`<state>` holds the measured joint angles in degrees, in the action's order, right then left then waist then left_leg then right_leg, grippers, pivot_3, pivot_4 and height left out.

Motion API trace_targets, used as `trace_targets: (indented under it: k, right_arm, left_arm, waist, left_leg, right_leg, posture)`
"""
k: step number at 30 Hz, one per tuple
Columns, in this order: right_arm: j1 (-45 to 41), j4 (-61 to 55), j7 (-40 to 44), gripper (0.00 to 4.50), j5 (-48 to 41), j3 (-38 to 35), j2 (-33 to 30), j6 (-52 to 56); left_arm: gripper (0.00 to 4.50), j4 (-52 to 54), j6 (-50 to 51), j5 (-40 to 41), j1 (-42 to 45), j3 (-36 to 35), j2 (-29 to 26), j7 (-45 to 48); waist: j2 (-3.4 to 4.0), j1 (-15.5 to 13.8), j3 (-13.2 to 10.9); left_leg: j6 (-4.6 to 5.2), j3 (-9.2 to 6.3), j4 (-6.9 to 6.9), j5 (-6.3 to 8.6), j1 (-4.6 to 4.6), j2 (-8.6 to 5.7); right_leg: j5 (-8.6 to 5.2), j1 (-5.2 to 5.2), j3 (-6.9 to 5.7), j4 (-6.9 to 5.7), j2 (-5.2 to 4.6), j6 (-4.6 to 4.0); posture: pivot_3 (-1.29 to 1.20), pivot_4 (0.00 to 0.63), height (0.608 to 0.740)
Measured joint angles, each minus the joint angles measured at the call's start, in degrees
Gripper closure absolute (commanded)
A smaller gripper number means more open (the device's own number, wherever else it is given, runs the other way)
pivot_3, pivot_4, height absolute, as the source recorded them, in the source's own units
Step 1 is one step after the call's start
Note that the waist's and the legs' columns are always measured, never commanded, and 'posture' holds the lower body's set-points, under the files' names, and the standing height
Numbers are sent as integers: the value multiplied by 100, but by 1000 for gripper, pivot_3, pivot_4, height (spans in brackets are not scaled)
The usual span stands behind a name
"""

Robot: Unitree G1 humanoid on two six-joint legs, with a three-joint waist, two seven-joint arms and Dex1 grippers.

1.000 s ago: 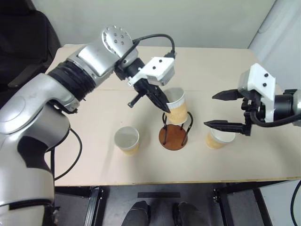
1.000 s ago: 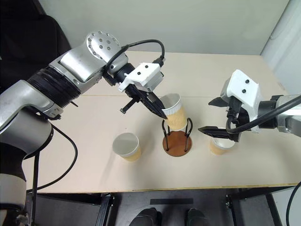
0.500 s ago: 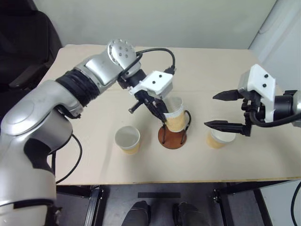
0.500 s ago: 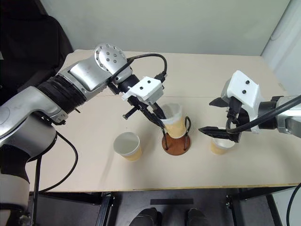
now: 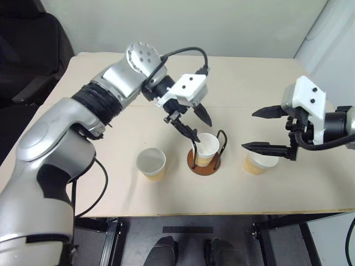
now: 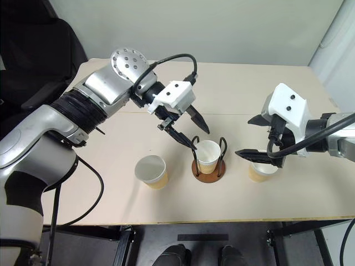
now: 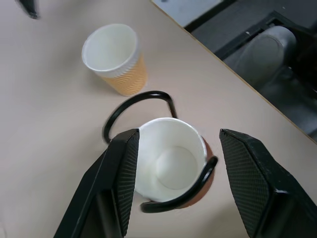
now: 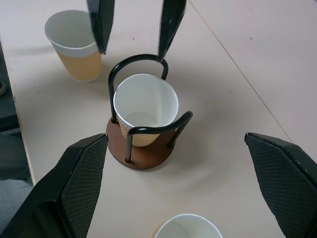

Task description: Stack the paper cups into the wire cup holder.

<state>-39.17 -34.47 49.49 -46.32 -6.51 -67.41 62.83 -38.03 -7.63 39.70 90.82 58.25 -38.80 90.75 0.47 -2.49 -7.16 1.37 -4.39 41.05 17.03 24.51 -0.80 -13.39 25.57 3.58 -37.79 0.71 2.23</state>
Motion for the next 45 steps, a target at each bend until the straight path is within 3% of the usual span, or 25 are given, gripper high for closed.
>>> trace_targets:
  k: [4, 13, 19, 23, 32, 39, 45]
  right_arm:
    - [0, 5, -38, 0, 50, 3, 1, -59]
    - [30, 22, -166, 0, 51, 26, 92, -81]
    - [14, 57, -158, 0, 51, 93, 125, -115]
    - [7, 72, -136, 0, 53, 130, 143, -153]
    - [-77, 167, -20, 0, 33, 304, 172, -237]
    - [-145, 86, 14, 0, -160, 304, 320, -172]
    - [-186, -13, 76, 0, -199, 334, 607, -358]
  left_arm:
    - [1748, 21, 272, 30, -32, -479, -72, 2]
    - [1748, 458, 1176, 5, -340, -1791, -847, 5]
    - [1748, 1508, 1221, -382, -976, -1911, -1748, 8]
    - [1748, 1956, 1060, -851, -1394, -1996, -2053, 8]
    - [1748, 2402, 1060, -1674, -1978, -2672, -2094, 8]
    - [1748, 3341, 1807, -844, -2410, -2870, -2894, 8]
    - [1748, 4377, 2364, -317, -3283, -3061, -3738, 10]
  waist:
    - [0, 4, 0]
    - [3, 61, 1]
    - [4, 77, 0]
    - [4, 73, 1]
    - [4, 95, 1]
    - [5, 149, 1]
    - [5, 173, 2]
  left_leg:
    - [0, -1, -1, 0, 0, 4]
    - [0, 3, -6, 0, -7, 0]
    - [0, -2, -9, 0, -12, 1]
    - [0, -5, -4, 0, -14, -4]
    - [0, -5, -7, 0, -17, -4]
    - [0, -4, -14, 0, -20, -3]
    - [-1, -5, -17, -1, -33, -2]
  right_leg:
    - [0, 2, 3, 0, -1, 0]
    - [-2, 5, 10, 0, 5, 3]
    - [-2, 2, 13, 3, 4, 2]
    - [-2, -3, 7, 1, 4, 2]
    - [-2, -5, 8, -1, 2, 1]
    - [-3, -5, 12, 3, 1, 0]
    - [-4, -15, 12, 4, 2, -3]
  posture:
    - [0, 150, 740]
    - [0, 150, 740]
    - [0, 150, 740]
    - [0, 150, 740]
    - [0, 150, 740]
    - [0, 150, 740]
    - [0, 150, 740]
